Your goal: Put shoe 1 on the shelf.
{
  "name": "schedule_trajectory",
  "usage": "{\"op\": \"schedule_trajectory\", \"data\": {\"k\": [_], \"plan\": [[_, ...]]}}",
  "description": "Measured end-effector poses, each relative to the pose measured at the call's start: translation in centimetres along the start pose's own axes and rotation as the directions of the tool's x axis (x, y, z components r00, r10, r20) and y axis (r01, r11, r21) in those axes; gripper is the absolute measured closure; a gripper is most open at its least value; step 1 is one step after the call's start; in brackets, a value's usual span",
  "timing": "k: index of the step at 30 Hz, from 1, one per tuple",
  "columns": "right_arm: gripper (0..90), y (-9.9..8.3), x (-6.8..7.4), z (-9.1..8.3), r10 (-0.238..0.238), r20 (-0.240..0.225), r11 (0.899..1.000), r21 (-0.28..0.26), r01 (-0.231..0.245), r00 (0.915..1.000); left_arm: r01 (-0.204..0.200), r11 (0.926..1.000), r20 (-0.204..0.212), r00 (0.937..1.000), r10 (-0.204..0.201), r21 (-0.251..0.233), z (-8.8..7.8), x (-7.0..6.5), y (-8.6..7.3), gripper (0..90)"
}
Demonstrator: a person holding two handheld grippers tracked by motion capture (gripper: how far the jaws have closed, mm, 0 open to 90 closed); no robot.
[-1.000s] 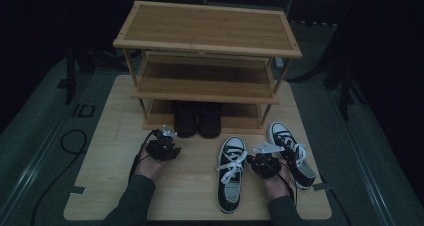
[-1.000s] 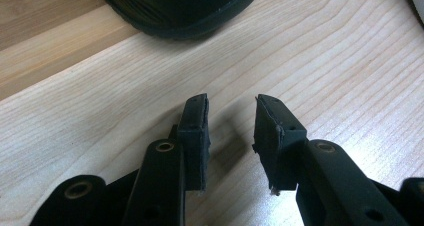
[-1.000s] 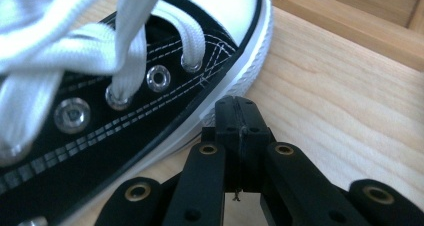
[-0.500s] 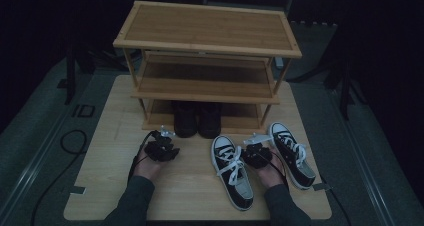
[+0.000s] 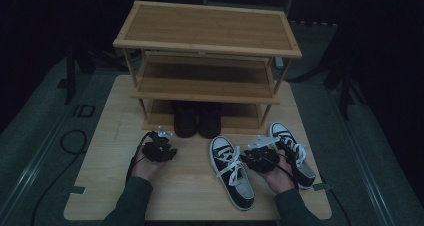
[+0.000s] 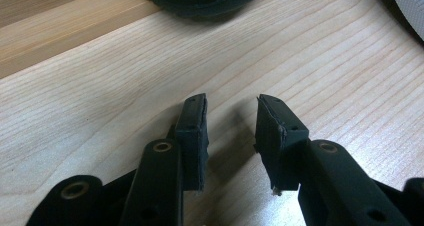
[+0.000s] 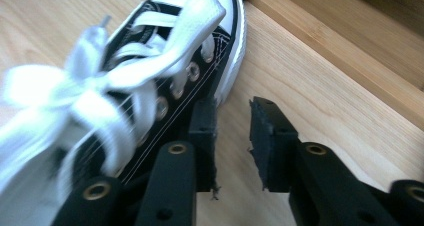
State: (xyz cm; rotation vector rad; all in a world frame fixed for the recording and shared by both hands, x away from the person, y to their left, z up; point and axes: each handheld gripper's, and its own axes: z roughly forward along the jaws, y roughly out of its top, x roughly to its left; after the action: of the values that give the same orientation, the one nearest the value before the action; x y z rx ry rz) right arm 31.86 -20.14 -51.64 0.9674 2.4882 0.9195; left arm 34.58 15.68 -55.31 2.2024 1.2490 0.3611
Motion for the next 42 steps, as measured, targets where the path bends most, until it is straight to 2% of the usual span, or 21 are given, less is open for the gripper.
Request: {"op": "schedule_trajectory", "data": {"k": [6, 9, 13, 17, 20, 22, 26, 29, 32, 36, 42], "plan": [[61.0, -0.6, 0.4, -2.1, 0.02, -0.028, 1.0, -0.015, -0.021, 0.9994, 0.007, 1.0, 0.001, 1.0, -0.007, -0.007, 0.0, 0.0, -0.1, 63.3], [60.4, -0.8, 0.5, -3.1, 0.035, -0.047, 0.999, -0.021, -0.036, 0.9983, 0.015, 0.9998, 0.009, 0.9998, -0.015, -0.015, 0.0, 0.1, -0.2, 62.8], [54.8, -0.8, 1.0, -4.3, 0.03, -0.052, 0.999, -0.031, -0.031, 0.9982, 0.017, 0.9997, 0.011, 0.9998, -0.016, -0.017, 0.0, 0.1, -0.3, 62.2], [50.0, -0.7, 1.6, -4.9, 0.03, -0.055, 0.999, -0.017, -0.031, 0.9981, 0.01, 0.9997, 0.011, 0.9999, -0.01, -0.023, -0.1, 0.1, -0.4, 61.8], [48.4, -0.8, 2.0, -5.1, 0.038, -0.076, 0.999, -0.019, -0.039, 0.9964, 0.015, 0.9995, 0.017, 0.9998, -0.014, -0.029, -0.2, 0.3, -0.6, 61.7], [48.0, -0.8, 2.4, -4.9, 0.026, -0.082, 1.0, -0.014, -0.027, 0.9963, 0.016, 0.9994, 0.019, 0.9997, -0.016, -0.031, -0.2, 0.3, -0.7, 61.7], [55.5, -0.8, 3.1, -3.6, 0.003, -0.084, 1.0, 0.026, -0.001, 0.9964, 0.002, 0.9994, 0.012, 0.9999, -0.001, -0.034, -0.2, 0.2, -0.8, 61.2], [62.2, -0.7, 3.4, -2.5, -0.004, -0.073, 0.998, 0.055, 0.008, 0.9973, 0.009, 0.9992, 0.018, 0.9998, -0.008, -0.039, -0.2, 0.2, -0.8, 61.0], [66.7, -0.4, 3.6, -1.3, -0.017, -0.027, 0.996, 0.087, 0.02, 0.9995, 0.009, 0.9992, 0.018, 0.9998, -0.008, -0.039, -0.2, 0.2, -0.8, 61.0], [79.5, -0.3, 3.6, -1.1, -0.017, -0.027, 0.997, 0.08, 0.019, 0.9995, 0.009, 0.9992, 0.022, 0.9997, -0.009, -0.039, -0.2, 0.3, -0.9, 60.9], [86.4, -0.5, 2.9, -1.5, -0.016, -0.013, 0.996, 0.089, 0.017, 0.9998, 0.009, 0.999, 0.023, 0.9997, -0.008, -0.043, -0.2, 0.3, -0.9, 60.9]]}}
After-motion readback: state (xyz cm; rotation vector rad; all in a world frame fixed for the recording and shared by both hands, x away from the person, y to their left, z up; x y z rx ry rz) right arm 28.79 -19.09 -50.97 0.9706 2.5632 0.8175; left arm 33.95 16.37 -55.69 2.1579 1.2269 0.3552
